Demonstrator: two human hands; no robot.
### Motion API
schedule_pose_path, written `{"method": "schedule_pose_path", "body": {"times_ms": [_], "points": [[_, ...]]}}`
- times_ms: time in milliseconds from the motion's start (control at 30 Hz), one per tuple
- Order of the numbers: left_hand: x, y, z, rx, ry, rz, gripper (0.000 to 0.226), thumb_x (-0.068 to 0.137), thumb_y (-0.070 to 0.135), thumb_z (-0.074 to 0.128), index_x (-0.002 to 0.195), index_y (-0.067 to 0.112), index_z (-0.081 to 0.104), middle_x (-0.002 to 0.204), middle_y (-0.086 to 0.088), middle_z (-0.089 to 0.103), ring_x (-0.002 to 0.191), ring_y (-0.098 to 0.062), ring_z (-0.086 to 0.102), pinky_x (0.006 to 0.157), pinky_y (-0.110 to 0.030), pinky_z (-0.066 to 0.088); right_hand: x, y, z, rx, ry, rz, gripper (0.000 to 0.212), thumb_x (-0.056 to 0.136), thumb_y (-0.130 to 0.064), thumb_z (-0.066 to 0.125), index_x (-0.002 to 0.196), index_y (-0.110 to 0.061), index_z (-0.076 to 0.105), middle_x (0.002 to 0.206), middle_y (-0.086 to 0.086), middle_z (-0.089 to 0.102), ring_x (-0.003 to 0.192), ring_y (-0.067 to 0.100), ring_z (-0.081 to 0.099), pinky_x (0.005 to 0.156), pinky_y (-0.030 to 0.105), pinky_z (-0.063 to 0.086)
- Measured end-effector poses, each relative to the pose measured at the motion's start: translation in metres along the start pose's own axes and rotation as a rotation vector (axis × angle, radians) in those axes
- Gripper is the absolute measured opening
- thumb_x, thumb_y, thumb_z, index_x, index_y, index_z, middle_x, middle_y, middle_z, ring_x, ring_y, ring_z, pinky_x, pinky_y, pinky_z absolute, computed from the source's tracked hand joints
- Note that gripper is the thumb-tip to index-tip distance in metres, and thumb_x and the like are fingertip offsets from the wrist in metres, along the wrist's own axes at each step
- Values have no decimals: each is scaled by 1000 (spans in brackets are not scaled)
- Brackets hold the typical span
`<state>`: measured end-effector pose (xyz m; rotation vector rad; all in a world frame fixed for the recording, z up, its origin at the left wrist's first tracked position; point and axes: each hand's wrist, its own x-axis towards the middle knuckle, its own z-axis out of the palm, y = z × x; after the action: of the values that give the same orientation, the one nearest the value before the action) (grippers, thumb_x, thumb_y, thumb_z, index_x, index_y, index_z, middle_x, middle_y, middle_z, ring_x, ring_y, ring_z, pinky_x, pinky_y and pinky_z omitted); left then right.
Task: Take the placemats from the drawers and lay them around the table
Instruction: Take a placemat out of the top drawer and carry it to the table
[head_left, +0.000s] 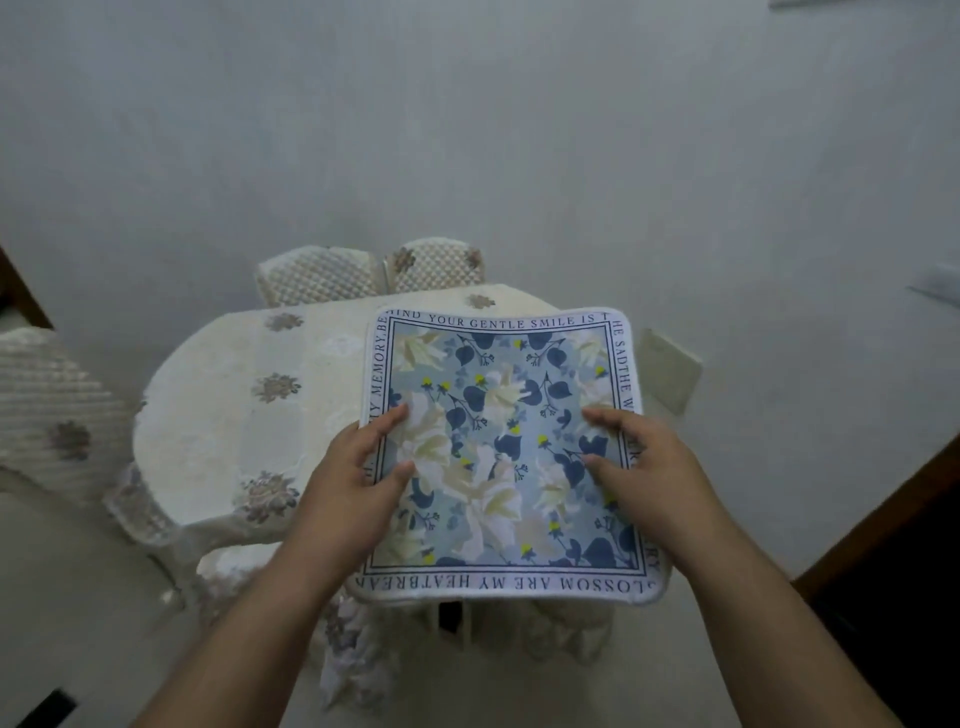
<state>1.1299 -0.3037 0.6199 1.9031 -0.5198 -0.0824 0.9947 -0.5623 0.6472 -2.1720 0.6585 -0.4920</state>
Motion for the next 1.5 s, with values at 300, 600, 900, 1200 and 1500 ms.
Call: {"method": "schedule_pose_path", "body": {"times_ms": [300,600,900,1200,1500], "points": [[83,-33,23,45,117,-132,55,94,18,71,139,46,55,129,15,51,116,-8,55,105,-36,48,120,21,39,-88,-168,21,56,89,-17,65,137,-43,55,136,-9,49,117,16,57,96,42,54],[222,-99,29,-35,54,-241,78,78,-1,70,137,48,55,134,15,50,122,-13,57,99,-43,55,256,31,121,-106,-232,35,73,85,6,55,145,-33,47,140,-3,37,109,9,43,87,24,45],[335,-155,24,-92,-27,-367,82,80,-4,62,129,62,52,140,12,54,115,-15,63,85,-38,62,359,37,201,-70,-254,101,74,82,14,49,139,-32,53,146,-1,36,120,20,48,80,28,50],[421,-194,39,-63,50,-395,74,84,-3,63,131,53,56,141,11,57,116,-16,65,92,-43,59,482,37,255,-32,-283,63,74,72,15,48,127,-33,63,136,-1,52,116,25,59,84,37,56],[549,-234,42,-8,180,-336,66,86,6,72,139,40,54,140,4,58,114,-22,65,93,-46,58,617,56,323,60,-239,-30,60,81,5,54,130,-28,62,139,3,46,107,34,63,73,40,59]]}}
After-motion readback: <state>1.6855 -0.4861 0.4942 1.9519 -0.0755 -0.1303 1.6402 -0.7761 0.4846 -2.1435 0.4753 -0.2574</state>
